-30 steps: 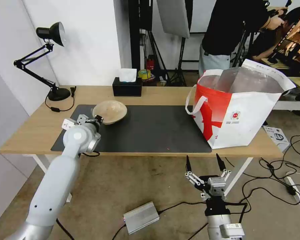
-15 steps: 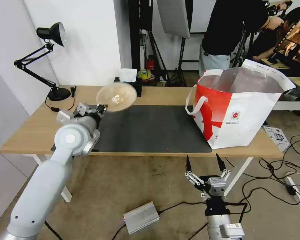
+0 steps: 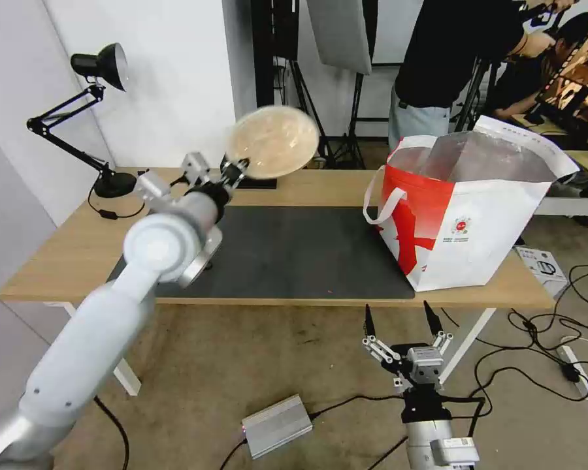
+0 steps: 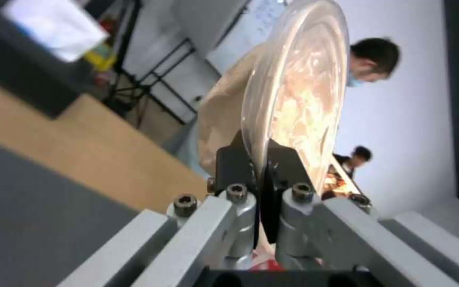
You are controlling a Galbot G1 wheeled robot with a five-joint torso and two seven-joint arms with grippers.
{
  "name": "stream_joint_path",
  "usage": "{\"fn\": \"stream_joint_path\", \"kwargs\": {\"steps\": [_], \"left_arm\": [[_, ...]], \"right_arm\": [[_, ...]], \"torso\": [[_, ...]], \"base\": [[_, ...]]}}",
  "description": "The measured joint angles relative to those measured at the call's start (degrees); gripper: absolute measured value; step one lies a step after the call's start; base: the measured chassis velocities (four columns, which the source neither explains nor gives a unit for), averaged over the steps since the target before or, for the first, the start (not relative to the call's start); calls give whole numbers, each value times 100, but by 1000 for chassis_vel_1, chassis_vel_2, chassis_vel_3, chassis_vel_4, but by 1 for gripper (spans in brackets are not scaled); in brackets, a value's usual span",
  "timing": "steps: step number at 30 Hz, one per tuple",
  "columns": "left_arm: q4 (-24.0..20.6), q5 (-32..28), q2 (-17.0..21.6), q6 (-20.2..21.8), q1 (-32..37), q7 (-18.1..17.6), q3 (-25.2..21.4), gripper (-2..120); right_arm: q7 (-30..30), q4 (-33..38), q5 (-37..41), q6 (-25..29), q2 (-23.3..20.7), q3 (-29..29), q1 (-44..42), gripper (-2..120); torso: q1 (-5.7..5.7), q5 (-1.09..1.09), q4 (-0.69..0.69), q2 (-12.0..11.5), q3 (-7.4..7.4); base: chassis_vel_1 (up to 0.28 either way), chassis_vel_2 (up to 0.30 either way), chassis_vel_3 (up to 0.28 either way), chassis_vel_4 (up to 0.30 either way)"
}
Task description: Pick up the trash from the table and place it into the takeout bag.
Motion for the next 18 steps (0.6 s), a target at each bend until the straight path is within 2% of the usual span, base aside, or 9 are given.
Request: {"fn": "stream_joint_path", "kwargs": {"steps": [6,13,14,15,17,18], "left_arm": [[506,60,-404,-79,-713,228,515,0],[1010,168,-632,-177,-1240,580,972,0],[1179,181,-712,-182,-1426,631,1111,0],[1614,242,-963,-191,-1892,757,1439,0],[1915,290,-1174,-191,-2195,855,1659,0],[1915,290,-1174,-191,-2195,855,1659,0]], "right_arm": [[0,0,0,0,0,0,0,100],[0,0,0,0,0,0,0,100],[0,0,0,0,0,0,0,100],[0,0,0,0,0,0,0,100],[0,0,0,0,0,0,0,100],[0,0,0,0,0,0,0,100]], "torso": [[0,1,-1,0,0],[0,0,1,0,0],[0,0,1,0,0],[0,1,0,0,0],[0,1,0,0,0],[0,1,0,0,0]], "base": [[0,0,0,0],[0,0,0,0],[0,0,0,0],[0,0,0,0],[0,0,0,0],[0,0,0,0]]}}
